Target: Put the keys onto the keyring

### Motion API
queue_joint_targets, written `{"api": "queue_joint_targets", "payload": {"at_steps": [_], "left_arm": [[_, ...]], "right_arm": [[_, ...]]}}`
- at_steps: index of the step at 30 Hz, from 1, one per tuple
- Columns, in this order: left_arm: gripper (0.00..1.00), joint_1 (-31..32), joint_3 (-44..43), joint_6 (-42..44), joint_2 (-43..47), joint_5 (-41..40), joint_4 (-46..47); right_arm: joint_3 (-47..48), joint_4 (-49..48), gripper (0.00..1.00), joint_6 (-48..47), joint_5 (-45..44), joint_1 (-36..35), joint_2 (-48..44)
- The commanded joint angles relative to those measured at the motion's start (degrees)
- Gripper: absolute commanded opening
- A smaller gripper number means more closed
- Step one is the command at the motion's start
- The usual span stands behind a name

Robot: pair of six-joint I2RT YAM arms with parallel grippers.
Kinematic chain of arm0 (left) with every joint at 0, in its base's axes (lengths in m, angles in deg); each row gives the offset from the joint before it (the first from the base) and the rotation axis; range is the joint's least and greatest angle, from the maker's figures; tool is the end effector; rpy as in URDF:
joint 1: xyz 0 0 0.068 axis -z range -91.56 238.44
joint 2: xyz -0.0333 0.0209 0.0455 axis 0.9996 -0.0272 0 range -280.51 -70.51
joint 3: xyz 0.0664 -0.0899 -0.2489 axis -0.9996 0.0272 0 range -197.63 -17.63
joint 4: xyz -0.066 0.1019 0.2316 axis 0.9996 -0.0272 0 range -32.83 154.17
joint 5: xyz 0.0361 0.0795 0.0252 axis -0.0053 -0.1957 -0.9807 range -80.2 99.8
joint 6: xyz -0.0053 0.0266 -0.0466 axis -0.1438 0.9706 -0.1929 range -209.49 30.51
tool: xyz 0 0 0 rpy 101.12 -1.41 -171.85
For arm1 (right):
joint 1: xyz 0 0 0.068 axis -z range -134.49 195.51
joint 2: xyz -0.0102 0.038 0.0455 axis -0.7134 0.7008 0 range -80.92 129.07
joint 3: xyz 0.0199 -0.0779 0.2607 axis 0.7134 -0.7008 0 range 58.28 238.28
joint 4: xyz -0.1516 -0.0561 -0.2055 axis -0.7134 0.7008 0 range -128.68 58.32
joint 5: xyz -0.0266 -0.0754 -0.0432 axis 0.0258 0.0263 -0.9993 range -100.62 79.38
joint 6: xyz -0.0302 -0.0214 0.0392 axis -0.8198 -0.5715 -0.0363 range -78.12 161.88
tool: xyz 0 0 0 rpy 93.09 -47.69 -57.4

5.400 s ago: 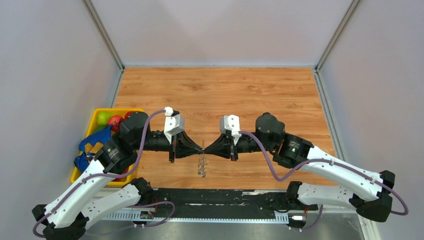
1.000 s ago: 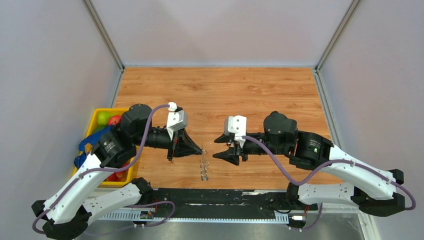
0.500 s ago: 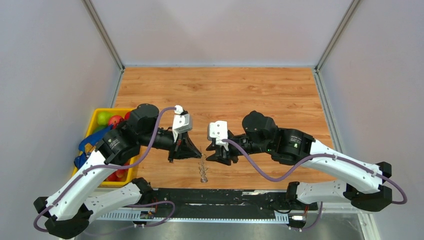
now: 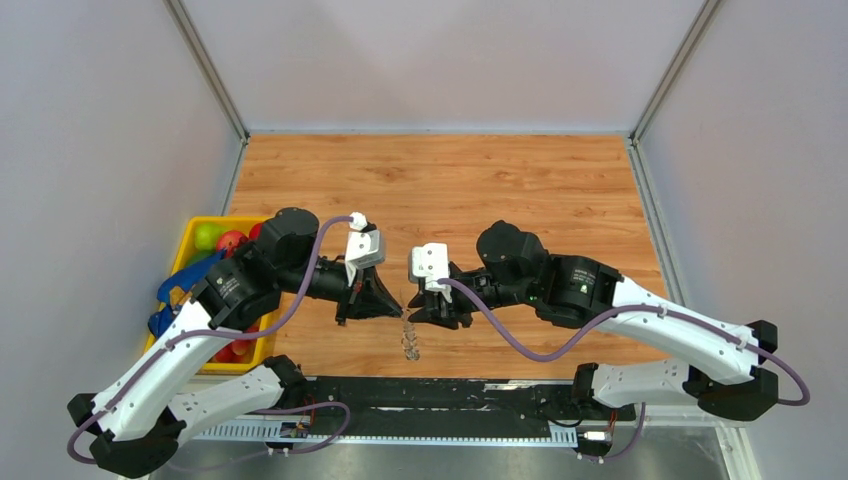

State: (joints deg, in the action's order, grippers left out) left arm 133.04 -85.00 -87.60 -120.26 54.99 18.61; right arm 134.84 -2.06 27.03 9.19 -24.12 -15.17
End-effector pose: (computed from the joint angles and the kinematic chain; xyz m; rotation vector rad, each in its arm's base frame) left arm 0.0906 -0.1250 0.3999 1.2968 1.7023 -1.2593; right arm 0.0713 0.2270 0.4123 -1.5921 1.4092 0.9374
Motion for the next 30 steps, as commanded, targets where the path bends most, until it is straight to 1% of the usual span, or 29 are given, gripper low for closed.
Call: {"api": "queue_joint_targets", "payload": {"at_steps": [1, 4, 7, 9, 10, 11, 12, 17, 19, 20, 21, 22, 23, 24, 25, 26, 28, 30], "left_arm": [[0.0, 0.2, -1.8, 1.0, 1.0, 1.9, 2.4], [0.0, 0.2, -1.6, 0.8, 1.0, 2.0, 2.9], [0.0, 0.2, -1.6, 0.8, 1.1, 2.2, 3.1], [0.0, 0.2, -1.6, 0.8, 1.3, 2.3, 3.3], [0.0, 0.2, -1.6, 0.8, 1.3, 2.4, 3.4], [0.0, 0.1, -1.5, 0.8, 1.4, 2.4, 3.5], [0.0, 0.2, -1.3, 0.7, 1.6, 2.4, 3.6], [0.0, 0.2, -0.2, -0.3, 2.6, 2.4, 6.0], [0.05, 0.2, 1.1, -1.0, 4.1, 1.4, 8.6], [0.11, 0.2, 2.1, -1.2, 5.6, 0.7, 10.2], [0.14, 0.2, 2.5, -1.5, 6.3, 0.4, 11.8], [0.21, 0.2, 3.4, -1.5, 7.9, -0.3, 12.6], [0.25, 0.2, 3.9, -2.4, 8.6, -0.7, 14.4], [0.33, 0.2, 5.0, -3.0, 10.2, -1.7, 15.4], [0.36, 0.2, 5.6, -4.1, 10.9, -2.3, 17.4], [0.42, 0.2, 6.6, -4.7, 12.4, -3.6, 18.5], [0.48, 0.2, 8.1, -6.3, 14.2, -5.1, 21.6], [0.51, 0.2, 9.7, -7.9, 15.9, -6.5, 24.7]], "right_arm": [[2.5, -1.7, 0.29, -0.3, 1.1, -0.3, 0.5], [2.7, -1.7, 0.27, -0.1, 1.0, -0.3, 0.9], [2.7, -1.8, 0.22, -0.1, 1.3, -0.3, 0.9], [2.7, -2.1, 0.15, 0.0, 1.5, -0.4, 1.0], [2.7, -2.2, 0.1, 0.1, 1.5, -0.3, 1.1], [2.7, -2.2, 0.02, 0.2, 1.2, -0.3, 1.0], [2.6, -2.6, 0.0, 0.4, 0.9, -0.3, 0.9], [0.7, -5.7, 0.0, 1.6, -0.1, -0.3, -1.2], [-0.6, -7.5, 0.0, 2.7, -1.5, -0.3, -2.5], [-1.2, -8.6, 0.0, 3.4, -2.3, -0.4, -3.3], [-1.7, -9.9, 0.0, 4.2, -2.9, -0.3, -4.1], [-2.6, -11.0, 0.0, 5.0, -3.0, -0.4, -5.2], [-3.2, -12.4, 0.0, 5.8, -3.1, -0.4, -5.9], [-3.9, -13.7, 0.0, 6.5, -3.2, -0.3, -6.7], [-4.6, -15.0, 0.0, 7.2, -3.5, -0.3, -7.6], [-5.3, -16.5, 0.0, 7.9, -3.9, -0.3, -8.6], [-6.7, -19.2, 0.0, 9.1, -4.1, -0.3, -10.3], [-7.6, -21.1, 0.0, 10.2, -3.9, -0.3, -11.5]]}}
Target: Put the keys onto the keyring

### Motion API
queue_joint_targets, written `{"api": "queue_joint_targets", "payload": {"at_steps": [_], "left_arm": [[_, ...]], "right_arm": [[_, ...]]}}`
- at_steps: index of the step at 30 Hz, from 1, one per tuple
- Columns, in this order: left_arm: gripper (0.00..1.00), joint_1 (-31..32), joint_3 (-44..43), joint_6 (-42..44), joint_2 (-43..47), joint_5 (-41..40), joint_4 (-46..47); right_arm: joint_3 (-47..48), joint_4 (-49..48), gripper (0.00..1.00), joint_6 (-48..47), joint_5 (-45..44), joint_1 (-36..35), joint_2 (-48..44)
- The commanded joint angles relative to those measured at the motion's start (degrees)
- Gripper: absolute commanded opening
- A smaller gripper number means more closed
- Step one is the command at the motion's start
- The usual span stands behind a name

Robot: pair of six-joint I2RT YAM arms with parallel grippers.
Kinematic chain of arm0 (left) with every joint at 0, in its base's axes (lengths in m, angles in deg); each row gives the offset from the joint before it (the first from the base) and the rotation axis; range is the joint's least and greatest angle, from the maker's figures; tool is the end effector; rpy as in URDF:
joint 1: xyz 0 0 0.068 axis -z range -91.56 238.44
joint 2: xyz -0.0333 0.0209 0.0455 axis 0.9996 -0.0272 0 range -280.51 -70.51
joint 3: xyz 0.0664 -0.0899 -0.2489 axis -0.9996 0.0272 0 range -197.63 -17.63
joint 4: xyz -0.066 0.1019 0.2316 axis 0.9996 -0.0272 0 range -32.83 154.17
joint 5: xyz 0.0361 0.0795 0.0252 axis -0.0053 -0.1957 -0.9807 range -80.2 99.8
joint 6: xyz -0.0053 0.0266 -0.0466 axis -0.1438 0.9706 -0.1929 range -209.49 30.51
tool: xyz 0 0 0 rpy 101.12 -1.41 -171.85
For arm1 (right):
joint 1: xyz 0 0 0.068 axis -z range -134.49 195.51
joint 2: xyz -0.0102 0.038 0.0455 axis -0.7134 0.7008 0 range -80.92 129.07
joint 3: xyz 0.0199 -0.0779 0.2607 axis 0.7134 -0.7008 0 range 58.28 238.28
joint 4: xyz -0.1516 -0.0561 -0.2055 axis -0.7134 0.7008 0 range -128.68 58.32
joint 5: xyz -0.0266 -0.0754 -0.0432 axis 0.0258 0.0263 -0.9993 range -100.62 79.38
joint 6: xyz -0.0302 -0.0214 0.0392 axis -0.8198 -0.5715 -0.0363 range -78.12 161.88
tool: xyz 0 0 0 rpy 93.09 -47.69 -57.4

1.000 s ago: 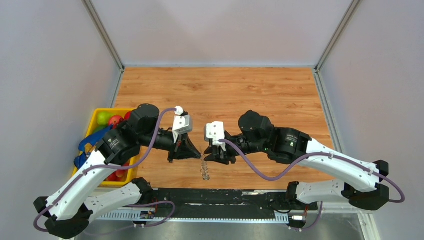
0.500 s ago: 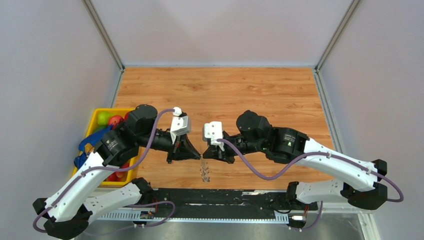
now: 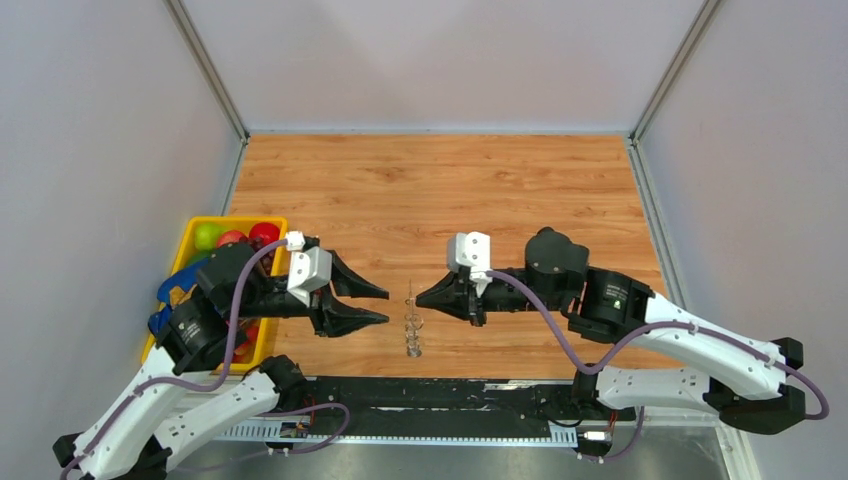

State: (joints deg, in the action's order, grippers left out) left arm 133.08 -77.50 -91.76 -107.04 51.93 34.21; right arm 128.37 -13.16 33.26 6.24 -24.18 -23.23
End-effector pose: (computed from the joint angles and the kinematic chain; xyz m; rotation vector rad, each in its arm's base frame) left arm 0.0605 -0.0935 0.4112 1.1672 1.3851 -1.2127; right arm 0.0633 0.2010 0.4233 -1.3713 1.3306 1.0074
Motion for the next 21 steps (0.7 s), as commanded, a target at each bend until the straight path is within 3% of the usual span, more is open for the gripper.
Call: {"api": "queue_joint_targets", "payload": {"at_steps": [1, 13, 21], "left_arm": [[0.51, 0.1, 2.7, -4.6, 3.1, -3.9, 11.0], [0.53, 0.2, 8.2, -9.7, 6.0, -2.9, 22.2], [0.53, 0.2, 9.2, -10.5, 8.6, 0.7, 23.8]], "right_arm": [[-1.5, -11.0, 0.0, 4.5, -0.6, -0.3, -3.9], [-5.8, -23.3, 0.0, 11.1, 6.3, -0.3, -6.7], [-5.1, -28.8, 0.0, 16.0, 13.2, -0.2, -6.2]]}}
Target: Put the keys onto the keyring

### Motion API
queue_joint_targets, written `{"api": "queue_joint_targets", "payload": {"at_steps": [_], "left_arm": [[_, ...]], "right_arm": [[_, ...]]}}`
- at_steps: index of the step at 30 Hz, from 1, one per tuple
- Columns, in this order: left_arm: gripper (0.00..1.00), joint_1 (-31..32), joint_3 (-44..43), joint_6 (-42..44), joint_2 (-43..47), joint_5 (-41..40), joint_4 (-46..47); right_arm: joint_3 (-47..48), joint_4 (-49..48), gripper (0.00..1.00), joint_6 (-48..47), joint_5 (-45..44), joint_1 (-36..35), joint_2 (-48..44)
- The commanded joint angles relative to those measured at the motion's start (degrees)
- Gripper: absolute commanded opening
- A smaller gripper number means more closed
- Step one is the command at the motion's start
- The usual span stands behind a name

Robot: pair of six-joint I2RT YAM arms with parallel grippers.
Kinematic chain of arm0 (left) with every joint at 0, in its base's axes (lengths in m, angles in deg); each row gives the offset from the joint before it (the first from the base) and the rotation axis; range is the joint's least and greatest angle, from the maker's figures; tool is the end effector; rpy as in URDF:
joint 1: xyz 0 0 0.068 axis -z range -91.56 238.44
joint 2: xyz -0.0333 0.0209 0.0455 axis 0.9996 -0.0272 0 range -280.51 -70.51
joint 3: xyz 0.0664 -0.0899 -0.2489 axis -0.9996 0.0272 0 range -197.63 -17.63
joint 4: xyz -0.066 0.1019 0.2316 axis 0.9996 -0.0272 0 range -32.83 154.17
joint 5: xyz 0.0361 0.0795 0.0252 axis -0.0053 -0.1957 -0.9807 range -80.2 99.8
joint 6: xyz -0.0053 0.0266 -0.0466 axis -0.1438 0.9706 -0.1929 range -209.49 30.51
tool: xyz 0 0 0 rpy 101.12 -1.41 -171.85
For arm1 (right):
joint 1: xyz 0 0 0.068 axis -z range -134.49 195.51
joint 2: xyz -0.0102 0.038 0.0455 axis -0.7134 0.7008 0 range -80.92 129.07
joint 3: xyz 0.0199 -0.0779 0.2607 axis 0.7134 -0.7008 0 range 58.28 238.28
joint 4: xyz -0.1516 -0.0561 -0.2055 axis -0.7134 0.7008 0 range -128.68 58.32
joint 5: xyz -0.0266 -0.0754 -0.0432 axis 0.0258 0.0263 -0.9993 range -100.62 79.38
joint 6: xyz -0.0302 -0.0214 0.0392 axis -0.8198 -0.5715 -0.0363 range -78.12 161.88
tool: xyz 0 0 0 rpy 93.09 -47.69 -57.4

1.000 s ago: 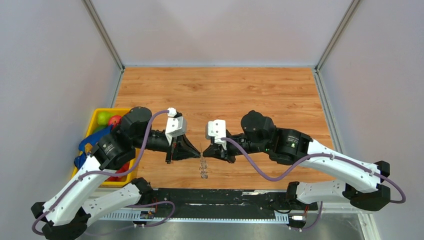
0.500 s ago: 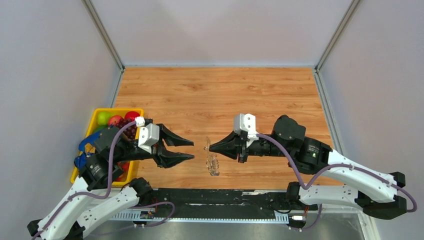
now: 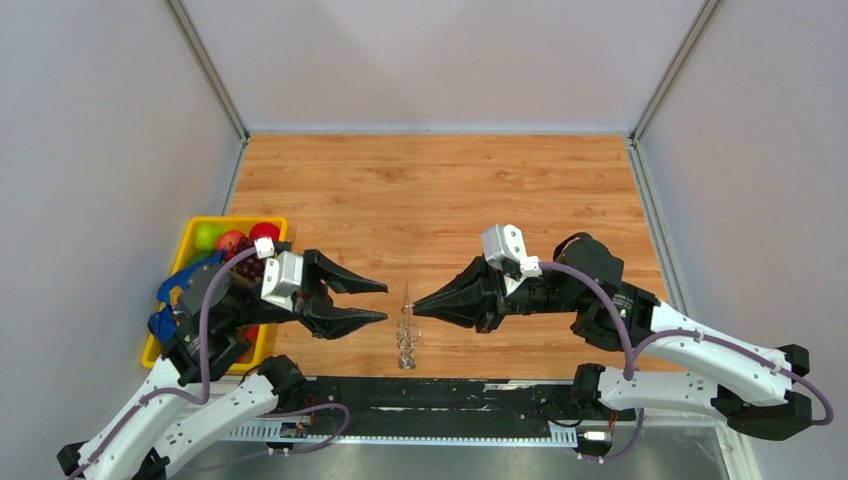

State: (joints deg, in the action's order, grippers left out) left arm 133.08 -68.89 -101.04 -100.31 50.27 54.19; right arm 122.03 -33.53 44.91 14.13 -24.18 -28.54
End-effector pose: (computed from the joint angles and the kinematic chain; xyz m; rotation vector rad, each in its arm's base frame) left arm 0.0520 -0.0840 0.4102 1.0131 1.1728 -1.2734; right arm 0.0529 0.1861 0.4412 -1.1887 1.1056 1.3208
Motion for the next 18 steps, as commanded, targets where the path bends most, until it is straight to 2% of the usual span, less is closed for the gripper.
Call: {"api": "queue_joint_targets", "payload": {"at_steps": [1, 9, 18], "left_arm": [[0.53, 0.1, 0.8, -1.4, 2.3, 2.4, 4.3], [0.53, 0.1, 2.7, -4.0, 5.9, 5.5, 10.3], [0.52, 0.1, 2.8, -4.6, 8.2, 5.3, 12.5]], "right_arm": [[1.1, -9.5, 0.0, 5.1, 6.0, -0.2, -0.8], [0.0, -18.4, 0.0, 12.1, 9.7, -0.2, 1.1], [-1.6, -24.3, 0.0, 17.6, 9.2, -0.2, 3.3]]}}
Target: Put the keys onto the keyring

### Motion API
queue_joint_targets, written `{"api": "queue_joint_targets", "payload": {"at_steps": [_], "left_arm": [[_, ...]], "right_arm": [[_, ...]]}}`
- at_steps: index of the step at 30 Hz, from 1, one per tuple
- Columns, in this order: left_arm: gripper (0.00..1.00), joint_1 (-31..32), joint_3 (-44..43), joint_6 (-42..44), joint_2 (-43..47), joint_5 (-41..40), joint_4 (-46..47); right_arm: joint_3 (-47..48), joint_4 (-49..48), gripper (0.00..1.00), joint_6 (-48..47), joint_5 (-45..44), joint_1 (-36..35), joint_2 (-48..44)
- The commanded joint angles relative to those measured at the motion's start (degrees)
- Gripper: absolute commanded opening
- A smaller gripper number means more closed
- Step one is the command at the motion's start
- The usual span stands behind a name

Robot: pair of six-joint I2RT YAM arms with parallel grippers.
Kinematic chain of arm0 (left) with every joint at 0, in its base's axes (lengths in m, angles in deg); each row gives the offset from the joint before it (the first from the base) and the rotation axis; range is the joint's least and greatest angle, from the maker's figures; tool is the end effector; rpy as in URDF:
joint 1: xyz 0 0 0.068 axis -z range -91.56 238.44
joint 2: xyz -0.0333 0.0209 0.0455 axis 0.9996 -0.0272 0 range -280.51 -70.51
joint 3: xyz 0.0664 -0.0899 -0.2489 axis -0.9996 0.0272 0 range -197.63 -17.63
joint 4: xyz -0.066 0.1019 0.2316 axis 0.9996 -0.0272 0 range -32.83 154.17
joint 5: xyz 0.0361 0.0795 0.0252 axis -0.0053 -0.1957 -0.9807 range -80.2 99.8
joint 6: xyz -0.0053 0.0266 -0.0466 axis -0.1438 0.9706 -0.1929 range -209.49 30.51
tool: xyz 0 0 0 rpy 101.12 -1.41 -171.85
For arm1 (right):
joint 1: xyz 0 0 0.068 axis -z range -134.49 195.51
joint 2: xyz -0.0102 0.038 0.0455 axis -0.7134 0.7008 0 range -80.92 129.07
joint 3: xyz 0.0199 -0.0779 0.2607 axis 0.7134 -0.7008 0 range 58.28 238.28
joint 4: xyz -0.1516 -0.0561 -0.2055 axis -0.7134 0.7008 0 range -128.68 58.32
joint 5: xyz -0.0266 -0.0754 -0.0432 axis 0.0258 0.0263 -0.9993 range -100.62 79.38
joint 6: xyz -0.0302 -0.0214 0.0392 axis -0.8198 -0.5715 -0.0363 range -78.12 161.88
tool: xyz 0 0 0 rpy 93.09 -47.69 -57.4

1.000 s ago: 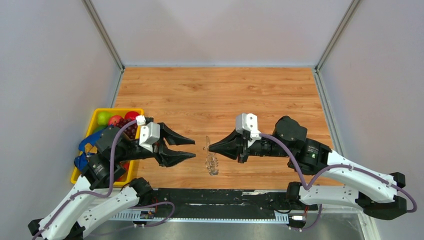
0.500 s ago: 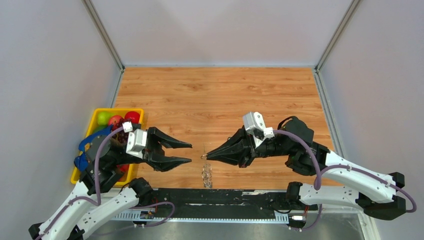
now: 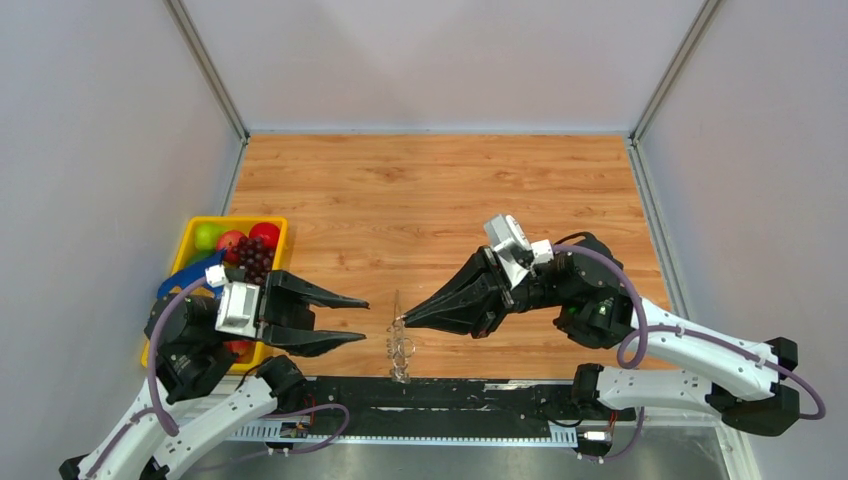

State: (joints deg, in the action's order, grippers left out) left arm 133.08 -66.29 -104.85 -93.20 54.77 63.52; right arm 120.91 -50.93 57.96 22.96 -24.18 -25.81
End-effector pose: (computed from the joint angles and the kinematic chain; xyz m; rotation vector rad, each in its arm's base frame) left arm 0.0249 -0.0602 0.4189 1.0254 0.9293 -1.3299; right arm 0.0514 0.1959 0.4566 -1.1301 0.9474 1.6110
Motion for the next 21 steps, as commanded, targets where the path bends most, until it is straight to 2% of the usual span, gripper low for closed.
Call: {"api": "queue_joint_targets", "payload": {"at_steps": [1, 9, 17, 21], "left_arm": [[0.51, 0.2, 0.2, -0.6, 1.3, 0.7, 3.2], [0.48, 0.1, -1.4, 5.2, 2.4, 2.3, -0.5], [0.51, 0.1, -0.5, 18.3, 4.3, 2.5, -11.0], [0.53, 0.2, 0.9, 22.6, 8.9, -1.7, -16.0]], "right_arm": [[-0.2, -6.4, 0.0, 5.4, -0.2, -0.2, 1.2], [2.9, -0.1, 0.0, 18.4, -0.7, -0.2, 5.7], [-0.1, 1.4, 0.0, 34.7, 3.5, 1.5, 8.3], [-2.7, -0.7, 0.0, 40.2, 4.8, 2.0, 7.5]]}}
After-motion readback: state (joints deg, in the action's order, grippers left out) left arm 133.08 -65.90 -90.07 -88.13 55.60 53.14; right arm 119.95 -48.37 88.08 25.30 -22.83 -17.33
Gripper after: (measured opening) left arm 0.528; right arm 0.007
